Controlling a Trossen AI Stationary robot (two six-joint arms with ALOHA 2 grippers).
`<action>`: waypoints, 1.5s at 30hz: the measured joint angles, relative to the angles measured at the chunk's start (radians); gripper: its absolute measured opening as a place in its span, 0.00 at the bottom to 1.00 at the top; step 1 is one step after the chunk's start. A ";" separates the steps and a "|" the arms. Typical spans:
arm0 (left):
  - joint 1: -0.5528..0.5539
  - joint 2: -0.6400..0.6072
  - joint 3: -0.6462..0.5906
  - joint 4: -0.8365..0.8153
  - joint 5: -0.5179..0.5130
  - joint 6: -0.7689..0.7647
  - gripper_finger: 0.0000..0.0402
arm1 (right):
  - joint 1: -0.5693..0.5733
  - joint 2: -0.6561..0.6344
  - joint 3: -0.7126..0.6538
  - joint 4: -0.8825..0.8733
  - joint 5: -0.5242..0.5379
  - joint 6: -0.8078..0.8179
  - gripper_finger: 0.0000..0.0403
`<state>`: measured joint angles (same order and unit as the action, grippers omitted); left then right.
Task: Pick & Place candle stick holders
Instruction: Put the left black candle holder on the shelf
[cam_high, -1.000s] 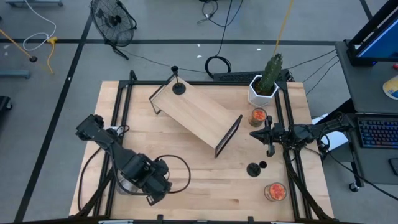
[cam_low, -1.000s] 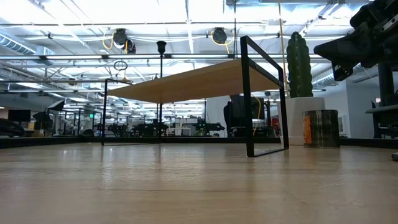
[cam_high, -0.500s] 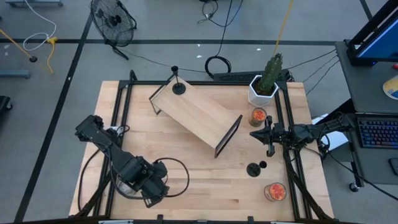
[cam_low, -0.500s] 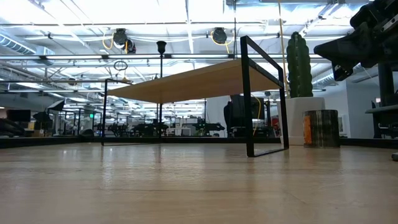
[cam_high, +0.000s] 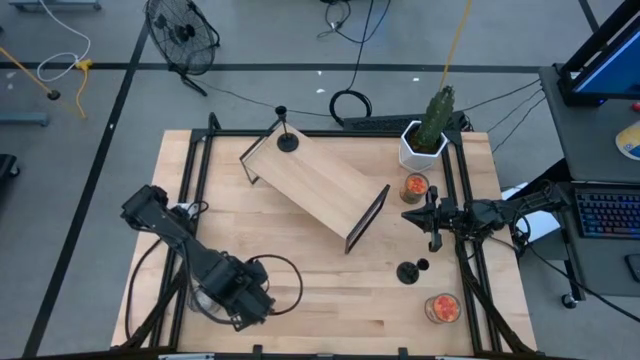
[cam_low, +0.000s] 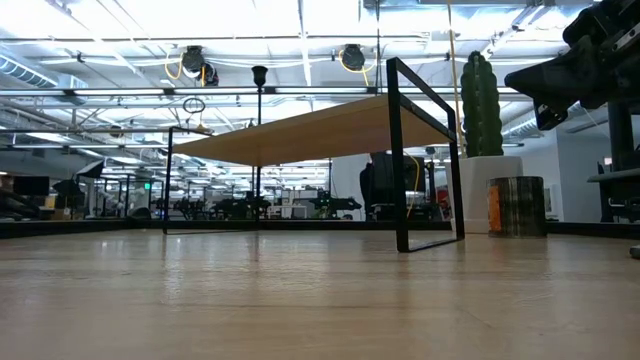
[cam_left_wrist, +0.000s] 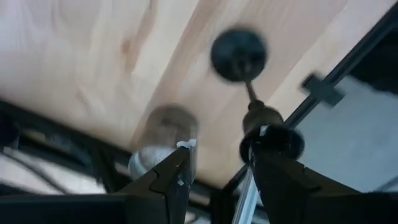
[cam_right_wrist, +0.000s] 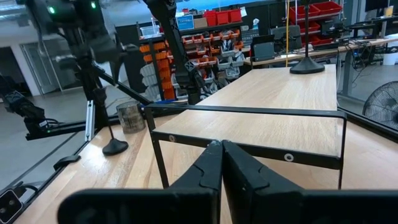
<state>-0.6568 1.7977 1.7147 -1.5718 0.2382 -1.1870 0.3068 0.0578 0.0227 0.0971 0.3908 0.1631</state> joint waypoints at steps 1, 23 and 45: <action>-0.001 0.000 -0.017 0.001 0.016 0.000 0.41 | 0.000 0.000 0.000 0.000 0.000 0.000 0.01; 0.002 0.000 -0.066 0.180 -0.033 0.057 0.36 | 0.000 0.000 0.000 0.000 0.000 0.000 0.01; 0.002 -0.040 -0.148 0.236 0.003 0.061 0.04 | 0.000 0.000 0.000 0.000 0.000 0.007 0.01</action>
<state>-0.6549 1.7577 1.5666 -1.3357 0.2415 -1.1257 0.3065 0.0575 0.0227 0.0972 0.3908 0.1703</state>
